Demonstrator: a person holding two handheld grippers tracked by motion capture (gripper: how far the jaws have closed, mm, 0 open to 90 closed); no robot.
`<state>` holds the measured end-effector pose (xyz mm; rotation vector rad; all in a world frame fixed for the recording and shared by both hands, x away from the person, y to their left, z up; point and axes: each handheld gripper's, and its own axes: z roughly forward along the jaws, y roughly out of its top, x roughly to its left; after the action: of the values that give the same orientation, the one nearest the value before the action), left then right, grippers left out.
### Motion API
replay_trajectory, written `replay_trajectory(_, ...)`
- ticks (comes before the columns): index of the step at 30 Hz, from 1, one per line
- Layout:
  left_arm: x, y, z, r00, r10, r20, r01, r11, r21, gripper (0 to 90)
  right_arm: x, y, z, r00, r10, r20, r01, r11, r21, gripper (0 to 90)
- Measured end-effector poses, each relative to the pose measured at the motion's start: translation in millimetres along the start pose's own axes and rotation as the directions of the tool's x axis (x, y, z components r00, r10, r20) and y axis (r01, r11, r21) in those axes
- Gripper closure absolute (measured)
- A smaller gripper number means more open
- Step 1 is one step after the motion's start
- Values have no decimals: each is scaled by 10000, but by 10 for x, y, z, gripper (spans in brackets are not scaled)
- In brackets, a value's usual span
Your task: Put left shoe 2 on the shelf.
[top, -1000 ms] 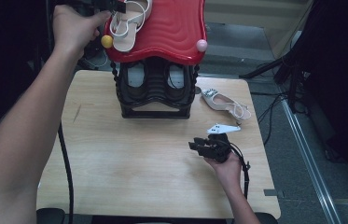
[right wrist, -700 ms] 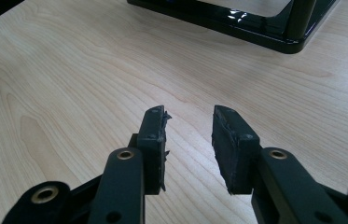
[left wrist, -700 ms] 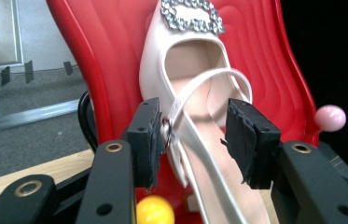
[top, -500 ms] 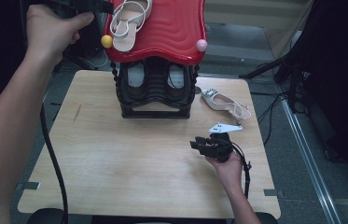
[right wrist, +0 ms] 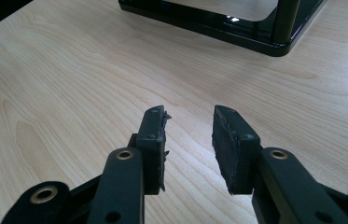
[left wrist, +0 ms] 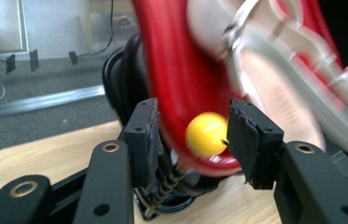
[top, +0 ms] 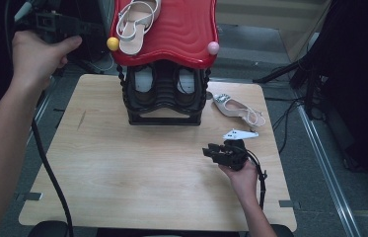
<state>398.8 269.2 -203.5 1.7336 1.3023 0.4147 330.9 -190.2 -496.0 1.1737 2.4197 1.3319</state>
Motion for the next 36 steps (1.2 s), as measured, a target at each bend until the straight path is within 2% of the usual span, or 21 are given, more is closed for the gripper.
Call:
replay_trajectory(2, 74, -91, 39, 9998, -185, 9, 185, 9998, 78, 539, 0, 0, -3, 10000, -9, 4, 9, 10000, -16, 656)
replay_trajectory(7, 198, -288, 121, 9993, -351, -142, 354, 9992, 209, 543, -14, 2, -8, 10000, 80, 44, -80, 10000, -24, 656)
replay_trajectory(16, 348, -682, 336, 9988, -499, -23, 499, 9970, 589, 542, -29, 11, -14, 9999, 93, 65, -93, 9999, -40, 656)
replay_trajectory(22, 359, -895, 475, 9986, -473, -230, 489, 9959, 761, 541, -40, 17, -9, 10000, 47, 77, -47, 10000, -63, 656)
replay_trajectory(26, 396, -1025, 571, 9992, -358, -203, 376, 9949, 932, 543, -43, 17, -11, 9999, 88, 94, -88, 9999, -49, 656)
replay_trajectory(33, 445, -1320, 762, 9977, -669, -124, 679, 9911, 1149, 545, -57, 16, -19, 9998, 128, 137, -127, 9999, -57, 656)
replay_trajectory(36, 440, -1429, 822, 9983, -519, -259, 547, 9909, 1229, 545, -66, 16, -21, 9998, 152, 138, -151, 9999, -75, 656)
